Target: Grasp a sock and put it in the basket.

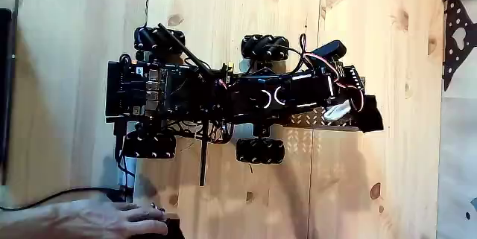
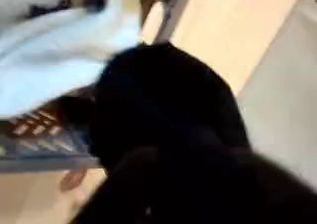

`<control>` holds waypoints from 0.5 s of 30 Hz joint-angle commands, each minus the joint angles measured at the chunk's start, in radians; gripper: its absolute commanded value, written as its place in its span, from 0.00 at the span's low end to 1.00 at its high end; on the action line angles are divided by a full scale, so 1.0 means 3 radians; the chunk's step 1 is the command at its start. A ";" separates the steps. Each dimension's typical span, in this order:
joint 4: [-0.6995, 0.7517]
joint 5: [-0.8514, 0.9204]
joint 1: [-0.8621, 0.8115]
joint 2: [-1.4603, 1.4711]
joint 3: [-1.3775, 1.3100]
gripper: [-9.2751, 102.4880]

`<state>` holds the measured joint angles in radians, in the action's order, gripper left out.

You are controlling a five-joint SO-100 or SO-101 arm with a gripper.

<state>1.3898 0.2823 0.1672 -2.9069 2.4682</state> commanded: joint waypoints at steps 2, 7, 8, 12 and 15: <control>-0.0036 -0.0005 0.0020 -0.0199 -0.0015 0.08; 0.0087 -0.0041 0.0061 -0.0639 -0.0020 0.08; 0.0092 -0.0051 0.0072 -0.0767 -0.0041 0.08; 0.0107 -0.0153 0.0051 -0.1079 -0.0179 0.08; 0.0133 -0.0230 -0.0020 -0.1084 -0.0373 0.08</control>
<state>1.4174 0.2332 0.1764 -3.2229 2.4176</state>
